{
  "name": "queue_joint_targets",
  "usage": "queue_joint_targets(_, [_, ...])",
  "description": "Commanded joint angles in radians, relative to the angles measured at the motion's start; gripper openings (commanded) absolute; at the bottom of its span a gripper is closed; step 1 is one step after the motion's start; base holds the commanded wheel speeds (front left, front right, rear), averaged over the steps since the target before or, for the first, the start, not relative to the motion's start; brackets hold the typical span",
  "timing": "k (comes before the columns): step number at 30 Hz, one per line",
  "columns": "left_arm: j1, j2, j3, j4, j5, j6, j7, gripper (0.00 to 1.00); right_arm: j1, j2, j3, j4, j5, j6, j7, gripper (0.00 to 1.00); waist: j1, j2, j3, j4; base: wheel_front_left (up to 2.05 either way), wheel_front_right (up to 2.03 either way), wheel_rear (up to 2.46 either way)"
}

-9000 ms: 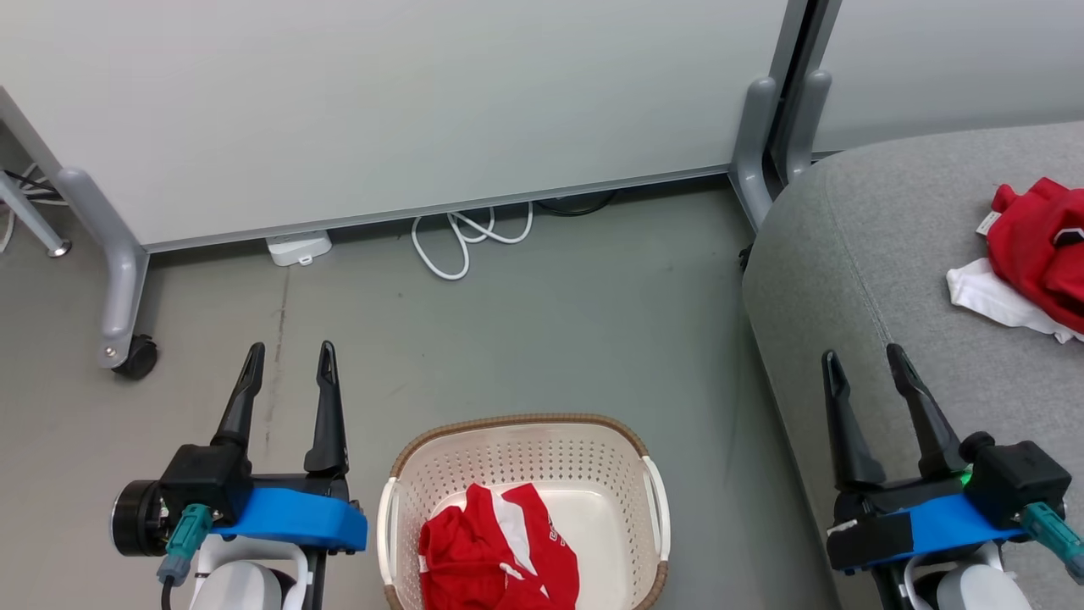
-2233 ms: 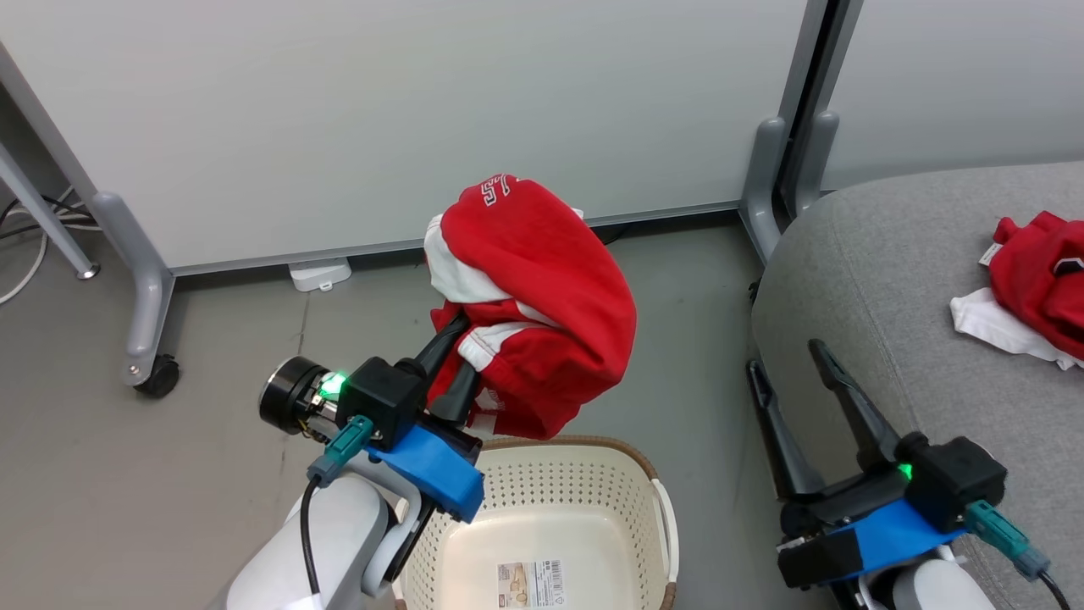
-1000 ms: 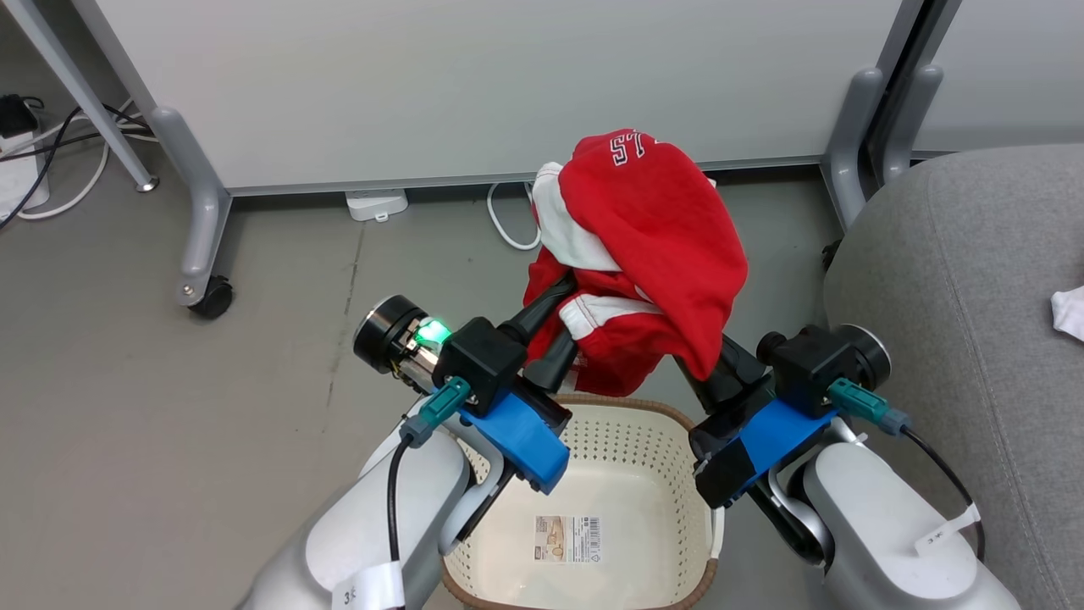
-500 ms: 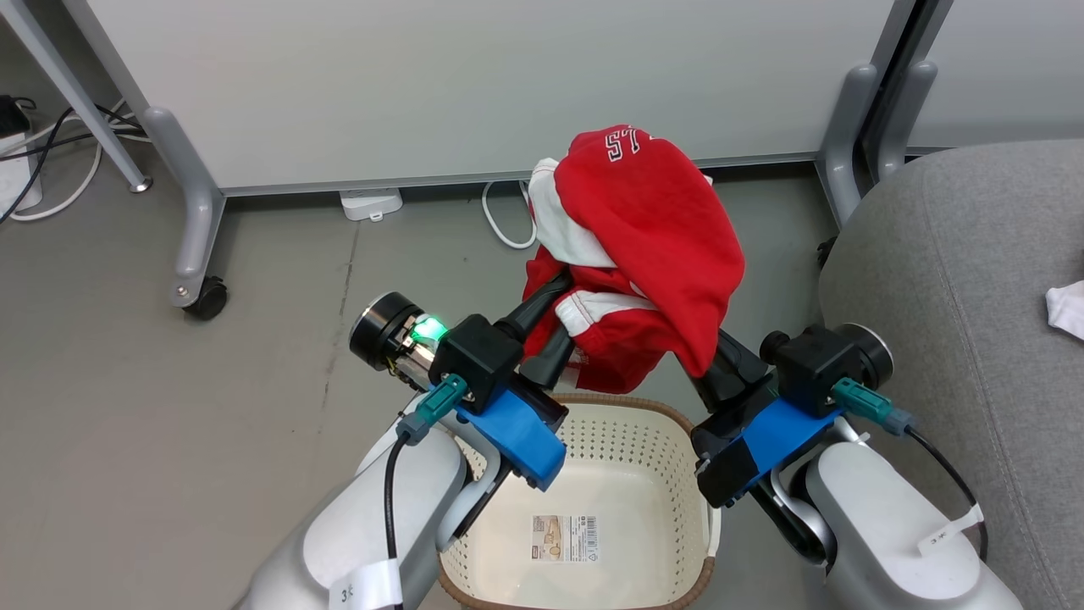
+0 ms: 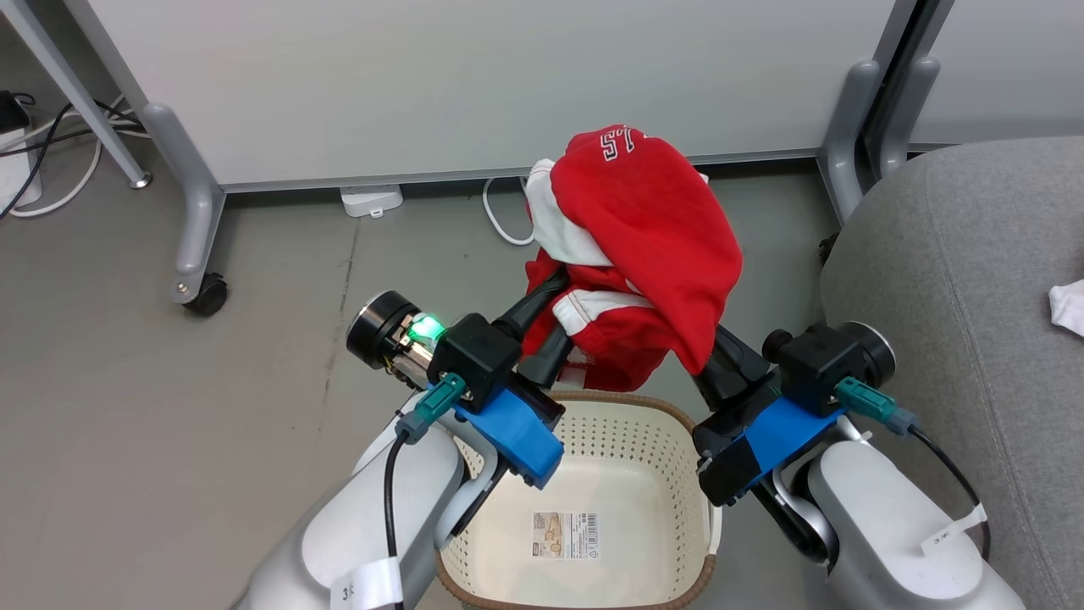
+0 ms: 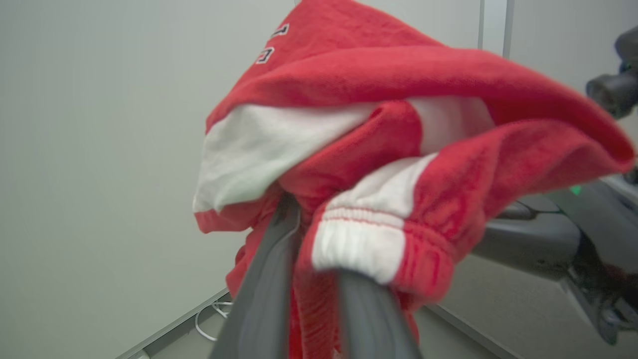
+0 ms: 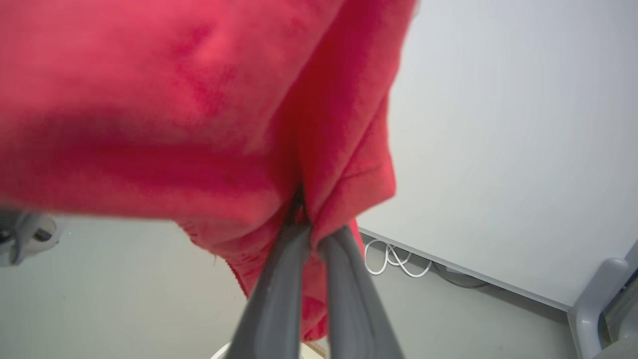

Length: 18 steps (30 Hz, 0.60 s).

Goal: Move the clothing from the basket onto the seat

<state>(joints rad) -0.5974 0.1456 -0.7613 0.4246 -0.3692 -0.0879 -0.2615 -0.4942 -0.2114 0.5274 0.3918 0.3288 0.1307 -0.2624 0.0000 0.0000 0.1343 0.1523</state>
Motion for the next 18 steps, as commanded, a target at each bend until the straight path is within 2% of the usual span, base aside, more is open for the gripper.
queue_joint_targets(1, [-0.001, -0.001, 0.005, 0.004, 0.004, 0.006, -0.005, 1.00, 0.005, -0.004, -0.002, -0.005, 0.007, 0.000, -0.004, 0.00, 0.0000, 0.0000, 0.000, 0.000, 0.00, 0.00, 0.00])
queue_joint_targets(18, [0.027, 0.005, 0.015, 0.013, 0.017, 0.004, -0.005, 1.00, 0.012, 0.009, -0.061, -0.035, 0.021, 0.000, -0.004, 0.00, 0.0000, 0.0000, 0.017, -0.008, 0.00, 0.00, 0.00])
